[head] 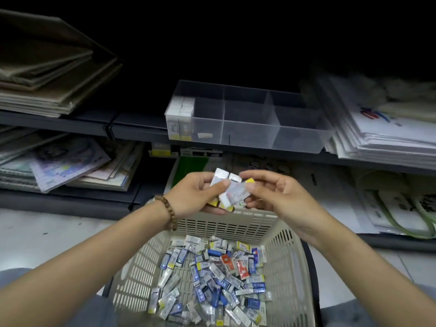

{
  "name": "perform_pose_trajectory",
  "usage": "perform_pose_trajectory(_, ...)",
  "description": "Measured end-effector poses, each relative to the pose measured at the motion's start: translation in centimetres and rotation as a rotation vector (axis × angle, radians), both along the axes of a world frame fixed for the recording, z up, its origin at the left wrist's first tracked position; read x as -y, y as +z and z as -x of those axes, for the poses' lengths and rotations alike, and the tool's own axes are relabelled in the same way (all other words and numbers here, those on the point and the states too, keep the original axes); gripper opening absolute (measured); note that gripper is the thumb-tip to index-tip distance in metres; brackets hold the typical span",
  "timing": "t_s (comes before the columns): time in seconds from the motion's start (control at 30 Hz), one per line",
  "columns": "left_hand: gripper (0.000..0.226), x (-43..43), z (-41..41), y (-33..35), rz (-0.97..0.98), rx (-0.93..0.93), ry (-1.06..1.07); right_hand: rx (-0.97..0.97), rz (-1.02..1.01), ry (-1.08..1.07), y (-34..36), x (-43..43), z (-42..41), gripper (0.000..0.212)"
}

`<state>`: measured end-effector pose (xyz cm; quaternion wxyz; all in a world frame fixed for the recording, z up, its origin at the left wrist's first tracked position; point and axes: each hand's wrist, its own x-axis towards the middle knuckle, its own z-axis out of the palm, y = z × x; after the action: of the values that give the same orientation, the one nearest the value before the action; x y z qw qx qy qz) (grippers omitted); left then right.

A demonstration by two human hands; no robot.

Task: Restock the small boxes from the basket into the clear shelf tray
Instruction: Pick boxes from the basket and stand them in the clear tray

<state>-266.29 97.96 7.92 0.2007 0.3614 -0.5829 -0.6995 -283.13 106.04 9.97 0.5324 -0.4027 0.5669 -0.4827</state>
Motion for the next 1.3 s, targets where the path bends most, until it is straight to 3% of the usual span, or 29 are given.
perform_pose_trajectory(0.1, 0.024, 0.4, 0.1, 0.3, -0.154, -0.111, 0.121, 0.214, -0.006, -0.164, 0.1, 0.1, 0.8, 0.022)
perform_pose_trajectory(0.17, 0.031, 0.5, 0.2, 0.4, -0.180, -0.177, 0.143, 0.248, -0.022, -0.224, -0.1, 0.1, 0.5, 0.030)
perform_pose_trajectory(0.27, 0.040, 0.1, 0.5, 0.1, -0.045, -0.139, 0.094, 0.054, -0.058, -0.182, -1.0, -0.1, -0.9, 0.025)
perform_pose_trajectory(0.4, 0.033, 0.2, 0.4, -0.2, 0.042, -0.088, 0.093, -0.150, -0.016, -0.146, -1.4, 0.0, -1.7, 0.017)
perform_pose_trajectory(0.7, 0.027, -0.4, 0.2, -0.1, 0.178, 0.033, -0.099, -0.093, -0.057, 0.013, -1.1, 0.3, -0.8, 0.027)
perform_pose_trajectory(0.8, 0.024, -0.1, 0.2, 0.1, 0.049, 0.015, -0.142, -0.075, -0.042, -0.001, -1.1, 0.5, -0.4, 0.017)
perform_pose_trajectory(0.9, 0.050, 0.3, 0.4, 0.3, -0.176, 0.000, -0.072, -0.023, -0.032, -0.035, -0.8, 0.6, 0.3, 0.020)
perform_pose_trajectory(0.97, 0.059, 0.2, 0.6, 0.3, -0.209, 0.000, -0.097, 0.034, -0.024, -0.043, -0.7, 0.6, 0.4, 0.023)
perform_pose_trajectory(1.07, 0.055, -0.5, 0.7, -0.1, -0.118, -0.015, -0.200, 0.044, -0.022, -0.055, -1.0, 0.4, -0.3, 0.021)
perform_pose_trajectory(1.3, 0.039, 0.2, 0.1, -0.4, 0.103, 0.055, -0.200, -0.046, 0.010, -0.063, -1.0, 0.2, -0.8, 0.019)
